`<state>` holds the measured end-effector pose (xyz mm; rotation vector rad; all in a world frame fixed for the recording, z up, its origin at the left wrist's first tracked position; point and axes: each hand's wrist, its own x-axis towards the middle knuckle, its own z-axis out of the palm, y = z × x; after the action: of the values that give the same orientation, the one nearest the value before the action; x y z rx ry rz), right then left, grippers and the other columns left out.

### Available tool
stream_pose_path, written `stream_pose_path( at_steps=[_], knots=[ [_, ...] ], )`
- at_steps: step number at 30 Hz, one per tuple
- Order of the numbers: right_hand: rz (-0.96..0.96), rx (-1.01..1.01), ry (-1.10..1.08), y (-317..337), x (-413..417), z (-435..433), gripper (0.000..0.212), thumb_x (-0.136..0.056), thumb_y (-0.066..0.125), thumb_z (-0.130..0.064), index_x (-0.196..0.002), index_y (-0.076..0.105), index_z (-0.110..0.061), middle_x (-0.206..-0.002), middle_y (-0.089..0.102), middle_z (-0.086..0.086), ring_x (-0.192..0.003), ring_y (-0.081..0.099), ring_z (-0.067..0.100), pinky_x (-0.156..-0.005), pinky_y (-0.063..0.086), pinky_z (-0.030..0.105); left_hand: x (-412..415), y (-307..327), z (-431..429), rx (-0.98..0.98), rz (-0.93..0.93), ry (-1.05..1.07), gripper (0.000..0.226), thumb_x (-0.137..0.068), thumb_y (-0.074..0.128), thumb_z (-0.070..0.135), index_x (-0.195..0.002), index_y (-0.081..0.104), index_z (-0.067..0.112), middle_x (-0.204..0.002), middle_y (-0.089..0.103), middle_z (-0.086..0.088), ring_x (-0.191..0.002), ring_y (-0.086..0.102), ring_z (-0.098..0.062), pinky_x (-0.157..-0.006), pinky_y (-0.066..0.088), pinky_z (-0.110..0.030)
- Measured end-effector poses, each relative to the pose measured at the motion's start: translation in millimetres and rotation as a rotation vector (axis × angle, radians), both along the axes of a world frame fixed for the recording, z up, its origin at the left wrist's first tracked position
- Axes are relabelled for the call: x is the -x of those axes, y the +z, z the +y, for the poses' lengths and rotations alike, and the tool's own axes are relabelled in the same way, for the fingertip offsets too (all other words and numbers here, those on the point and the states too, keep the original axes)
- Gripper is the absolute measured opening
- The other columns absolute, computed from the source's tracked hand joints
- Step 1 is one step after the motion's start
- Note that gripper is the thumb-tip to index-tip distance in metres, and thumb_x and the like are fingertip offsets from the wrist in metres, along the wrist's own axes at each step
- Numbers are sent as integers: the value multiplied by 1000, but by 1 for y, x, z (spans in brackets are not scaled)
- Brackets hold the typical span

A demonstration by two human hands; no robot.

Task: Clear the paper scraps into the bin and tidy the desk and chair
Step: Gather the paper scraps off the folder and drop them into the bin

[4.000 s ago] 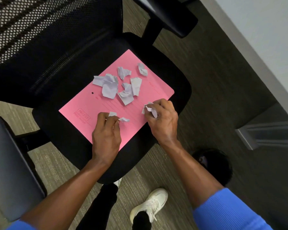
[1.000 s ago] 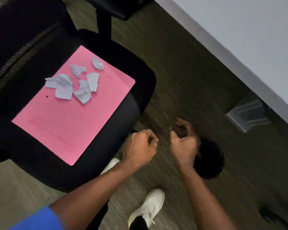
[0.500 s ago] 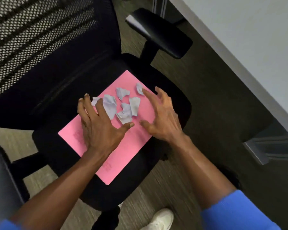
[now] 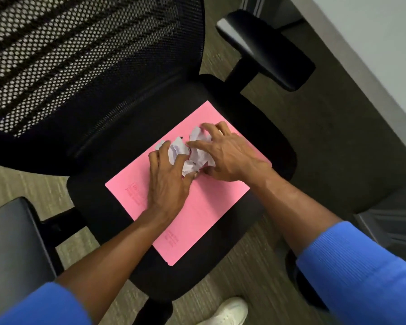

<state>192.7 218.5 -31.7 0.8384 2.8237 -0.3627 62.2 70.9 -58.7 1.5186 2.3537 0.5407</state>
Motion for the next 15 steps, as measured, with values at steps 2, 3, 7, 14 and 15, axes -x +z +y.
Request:
stream_pose_path(
  at_steps=[2,3,7,14,15],
  knots=[
    [32,-26,-8,-6,2,-4,68,-89,71,-59,-151,50,-41,-161,36,7,-139,38,31,-74,46,35,2,-1,-3,-21,-28,6,44,-93,80,29,-132,66,15,-152,47,-10,-128,44,-29,-105,50,-40],
    [57,-24,-22,-8,2,-6,62,-90,72,-57,-147,54,-39,-157,39,6,-135,40,30,-68,45,33,3,-2,-5,-24,-36,9,42,-92,81,27,-129,67,13,-149,49,-10,-127,45,-28,-103,50,-39],
    [187,29,-112,-17,-5,-17,36,-96,72,-44,-128,65,-28,-139,50,6,-119,47,26,-64,54,35,2,-3,-6,-9,-84,22,29,-95,79,21,-120,69,12,-140,56,-7,-119,50,-22,-89,49,-28],
    [393,82,-283,-32,-30,-40,20,-94,77,-22,-112,77,-14,-112,66,7,-96,59,26,-72,56,43,-4,-4,-5,-93,-131,63,14,-92,81,14,-102,71,11,-118,70,-6,-102,52,-13,-79,47,-25],
    [414,80,-309,-33,-35,-44,18,-93,77,-21,-110,77,-14,-110,67,6,-95,60,26,-73,56,43,-5,-3,-5,-96,-138,69,14,-92,81,13,-101,71,11,-115,72,-6,-102,55,-14,-82,48,-25]
  ],
)
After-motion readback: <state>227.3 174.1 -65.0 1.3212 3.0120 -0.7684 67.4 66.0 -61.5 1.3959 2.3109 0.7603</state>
